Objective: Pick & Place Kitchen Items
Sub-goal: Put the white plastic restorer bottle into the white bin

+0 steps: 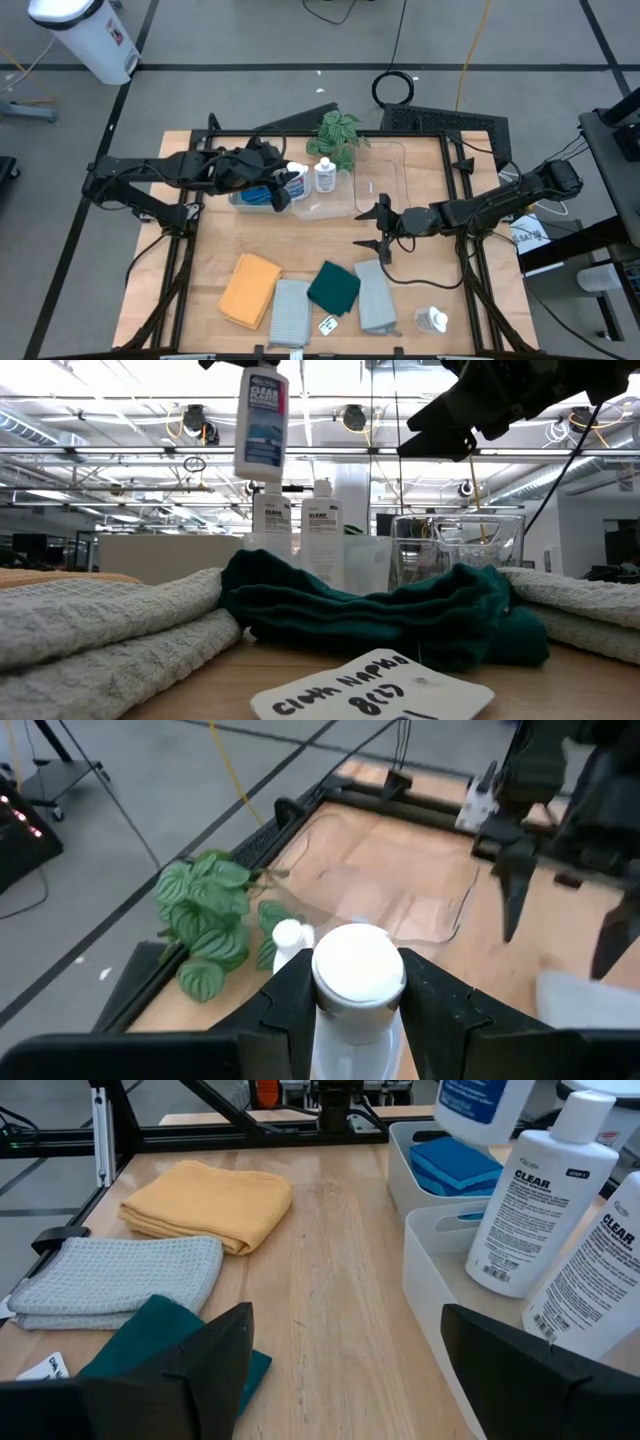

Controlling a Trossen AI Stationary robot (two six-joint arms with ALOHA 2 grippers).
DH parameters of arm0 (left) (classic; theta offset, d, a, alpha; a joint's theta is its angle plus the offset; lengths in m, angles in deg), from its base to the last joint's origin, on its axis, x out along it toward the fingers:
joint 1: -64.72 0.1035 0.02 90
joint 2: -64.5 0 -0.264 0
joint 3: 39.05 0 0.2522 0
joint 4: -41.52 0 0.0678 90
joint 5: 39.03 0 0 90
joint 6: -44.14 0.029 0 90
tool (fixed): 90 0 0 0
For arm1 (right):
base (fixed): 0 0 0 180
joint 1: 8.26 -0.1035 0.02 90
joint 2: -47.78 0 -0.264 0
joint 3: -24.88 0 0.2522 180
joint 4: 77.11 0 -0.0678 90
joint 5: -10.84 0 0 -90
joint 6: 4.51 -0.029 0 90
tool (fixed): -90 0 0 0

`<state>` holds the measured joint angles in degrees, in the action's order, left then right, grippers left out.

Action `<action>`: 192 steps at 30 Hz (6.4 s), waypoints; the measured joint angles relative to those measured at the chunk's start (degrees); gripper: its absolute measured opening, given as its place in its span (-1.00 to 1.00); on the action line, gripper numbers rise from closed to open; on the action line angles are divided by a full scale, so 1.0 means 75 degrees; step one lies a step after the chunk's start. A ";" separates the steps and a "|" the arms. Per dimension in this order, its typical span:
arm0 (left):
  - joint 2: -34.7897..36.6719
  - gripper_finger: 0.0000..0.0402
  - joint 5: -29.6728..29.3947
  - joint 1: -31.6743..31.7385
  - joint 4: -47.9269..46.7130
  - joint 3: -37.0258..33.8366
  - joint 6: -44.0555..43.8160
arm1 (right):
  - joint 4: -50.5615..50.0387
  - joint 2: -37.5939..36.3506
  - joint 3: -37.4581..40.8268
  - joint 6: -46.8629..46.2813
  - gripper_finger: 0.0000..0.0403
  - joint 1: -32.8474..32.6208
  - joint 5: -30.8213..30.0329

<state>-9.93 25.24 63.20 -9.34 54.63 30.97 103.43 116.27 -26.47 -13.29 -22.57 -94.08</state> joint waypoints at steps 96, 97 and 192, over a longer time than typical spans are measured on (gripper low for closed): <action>-0.0368 0.06 0.0660 0.0437 0.5129 -0.4578 -0.0393 | -0.0175 -0.0006 0.0003 -0.0134 0.45 0.0003 -0.0004; -0.0368 0.08 0.0682 0.0437 0.5137 -0.4582 -0.0350 | -0.0170 -0.0006 0.0003 -0.0134 0.45 0.0003 -0.0003; 0.0699 0.17 0.0823 0.0428 0.5755 -0.4570 -0.0360 | -0.1124 -0.1725 0.1029 -0.2316 -0.18 -0.7606 -0.1606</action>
<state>-4.69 31.42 66.41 33.82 20.36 28.27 95.01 103.33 -18.75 -30.66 -79.61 -106.12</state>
